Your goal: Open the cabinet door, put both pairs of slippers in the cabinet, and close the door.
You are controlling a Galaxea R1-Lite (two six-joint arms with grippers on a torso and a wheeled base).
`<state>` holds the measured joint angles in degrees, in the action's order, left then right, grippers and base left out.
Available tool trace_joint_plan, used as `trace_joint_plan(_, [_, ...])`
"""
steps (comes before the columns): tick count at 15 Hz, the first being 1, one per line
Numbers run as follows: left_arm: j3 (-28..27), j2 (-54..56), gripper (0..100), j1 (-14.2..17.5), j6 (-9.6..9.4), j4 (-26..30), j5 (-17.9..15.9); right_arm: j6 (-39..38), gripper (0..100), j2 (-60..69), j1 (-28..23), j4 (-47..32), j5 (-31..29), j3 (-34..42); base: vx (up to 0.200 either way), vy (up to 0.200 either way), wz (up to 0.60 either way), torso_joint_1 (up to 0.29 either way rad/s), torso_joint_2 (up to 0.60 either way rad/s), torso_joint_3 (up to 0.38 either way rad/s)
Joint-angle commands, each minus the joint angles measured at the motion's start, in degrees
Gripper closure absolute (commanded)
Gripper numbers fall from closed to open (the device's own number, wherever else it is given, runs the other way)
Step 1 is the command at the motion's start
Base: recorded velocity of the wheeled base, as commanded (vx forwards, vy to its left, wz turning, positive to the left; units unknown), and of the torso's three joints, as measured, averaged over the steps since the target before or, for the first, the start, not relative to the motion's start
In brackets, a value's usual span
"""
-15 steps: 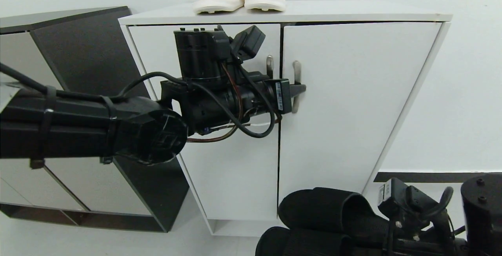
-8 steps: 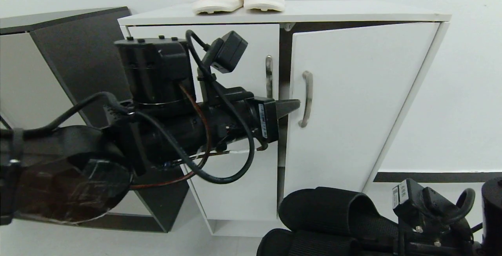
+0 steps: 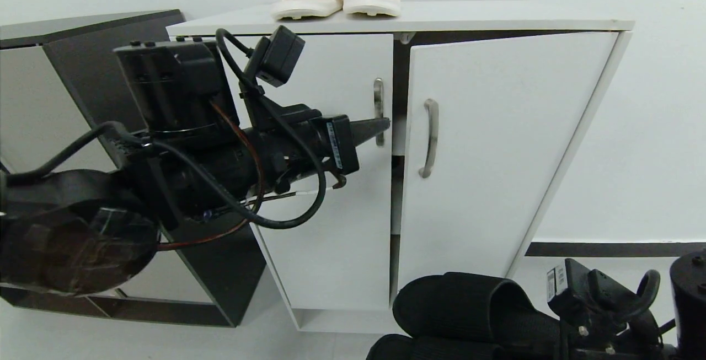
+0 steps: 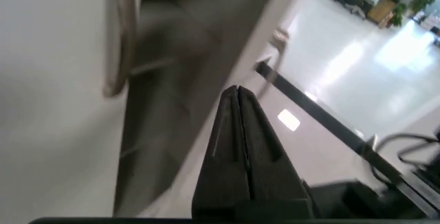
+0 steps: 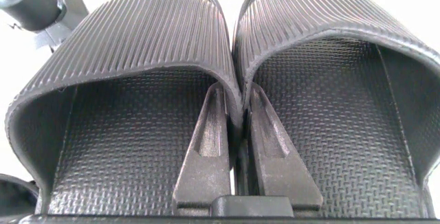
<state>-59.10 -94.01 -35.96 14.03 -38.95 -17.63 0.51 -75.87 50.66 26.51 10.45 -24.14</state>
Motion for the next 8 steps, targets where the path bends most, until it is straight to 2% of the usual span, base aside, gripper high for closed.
trace_joint_plan(1, [-5.1, -7.2, 100, 0.7, 0.12, -2.4, 0.0, 0.0, 100, 0.5, 0.2, -0.1, 0.0, 0.0, 0.0, 0.0, 0.0, 0.0, 0.0, 0.0])
trace_joint_plan(4, [-11.9, -13.1, 100, 0.6, 0.12, -1.9, 0.4, 0.1, 100, 0.6, 1.1, -0.6, -0.5, 0.1, 0.0, 0.0, 0.0, 0.0, 0.0, 0.0])
trace_joint_plan(7, [-15.3, -15.1, 100, 0.6, 0.12, 1.4, 0.4, 0.1, 100, 1.2, 3.6, -2.9, -2.5, -0.1, 0.0, 0.0, 0.0, 0.0, 0.0, 0.0])
trace_joint_plan(8, [-15.3, -15.2, 100, 0.6, 0.21, 1.5, 0.4, 0.1, 100, 1.2, 3.9, -2.9, -2.7, 0.1, -0.2, 0.0, 0.0, 0.007, 0.0, 0.002])
